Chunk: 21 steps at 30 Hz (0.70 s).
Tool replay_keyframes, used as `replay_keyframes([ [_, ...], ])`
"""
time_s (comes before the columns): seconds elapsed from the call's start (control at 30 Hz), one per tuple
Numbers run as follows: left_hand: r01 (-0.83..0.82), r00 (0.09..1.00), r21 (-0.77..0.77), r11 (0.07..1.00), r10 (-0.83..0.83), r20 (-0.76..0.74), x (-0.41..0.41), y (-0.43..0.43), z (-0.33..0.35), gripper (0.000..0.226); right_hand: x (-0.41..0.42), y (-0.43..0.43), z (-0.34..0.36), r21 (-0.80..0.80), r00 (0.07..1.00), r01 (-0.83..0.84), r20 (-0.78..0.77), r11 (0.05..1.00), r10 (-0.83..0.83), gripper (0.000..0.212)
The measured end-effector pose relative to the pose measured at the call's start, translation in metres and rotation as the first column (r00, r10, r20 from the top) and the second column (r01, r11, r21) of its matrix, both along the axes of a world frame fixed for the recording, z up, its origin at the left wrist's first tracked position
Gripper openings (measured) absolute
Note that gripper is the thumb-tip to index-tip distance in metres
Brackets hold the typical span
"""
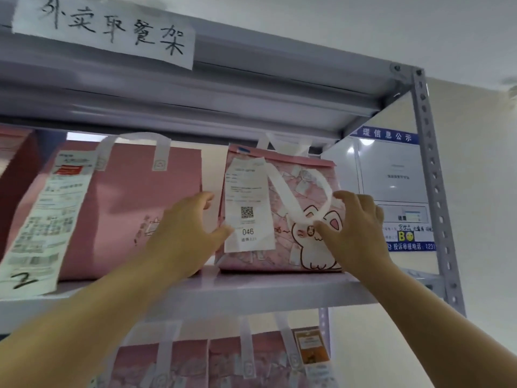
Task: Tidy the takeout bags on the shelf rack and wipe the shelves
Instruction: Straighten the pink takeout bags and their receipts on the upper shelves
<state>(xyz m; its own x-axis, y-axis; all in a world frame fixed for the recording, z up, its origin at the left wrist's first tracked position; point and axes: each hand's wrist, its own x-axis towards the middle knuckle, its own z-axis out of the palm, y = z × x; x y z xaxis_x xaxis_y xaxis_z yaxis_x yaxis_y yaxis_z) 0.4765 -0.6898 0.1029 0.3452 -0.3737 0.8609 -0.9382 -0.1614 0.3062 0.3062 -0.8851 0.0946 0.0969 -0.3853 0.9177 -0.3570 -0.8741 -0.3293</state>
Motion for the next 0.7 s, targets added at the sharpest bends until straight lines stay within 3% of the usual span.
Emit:
replay_keyframes([
  [0.13, 0.008, 1.0, 0.075, 0.997, -0.008, 0.0, -0.004, -0.015, 0.006, 0.05, -0.001, -0.019, 0.004, 0.143, 0.996, -0.048, -0.074, 0.989, 0.059, 0.084],
  [0.27, 0.035, 0.999, 0.09, 0.995, -0.035, 0.007, -0.005, -0.025, 0.006, 0.04, 0.002, -0.034, 0.002, 0.207, 0.982, -0.154, -0.08, 0.966, 0.173, 0.081],
  [0.5, 0.078, 0.996, -0.04, 0.996, -0.076, 0.046, 0.0, -0.029, -0.002, 0.035, 0.002, -0.043, -0.004, 0.125, 0.966, -0.259, 0.009, 0.958, 0.26, 0.078],
  [0.7, 0.066, 0.998, -0.075, 0.995, -0.065, 0.009, 0.0, -0.03, -0.002, 0.048, 0.004, -0.045, -0.004, 0.142, 0.963, -0.27, 0.025, 0.952, 0.269, 0.08],
])
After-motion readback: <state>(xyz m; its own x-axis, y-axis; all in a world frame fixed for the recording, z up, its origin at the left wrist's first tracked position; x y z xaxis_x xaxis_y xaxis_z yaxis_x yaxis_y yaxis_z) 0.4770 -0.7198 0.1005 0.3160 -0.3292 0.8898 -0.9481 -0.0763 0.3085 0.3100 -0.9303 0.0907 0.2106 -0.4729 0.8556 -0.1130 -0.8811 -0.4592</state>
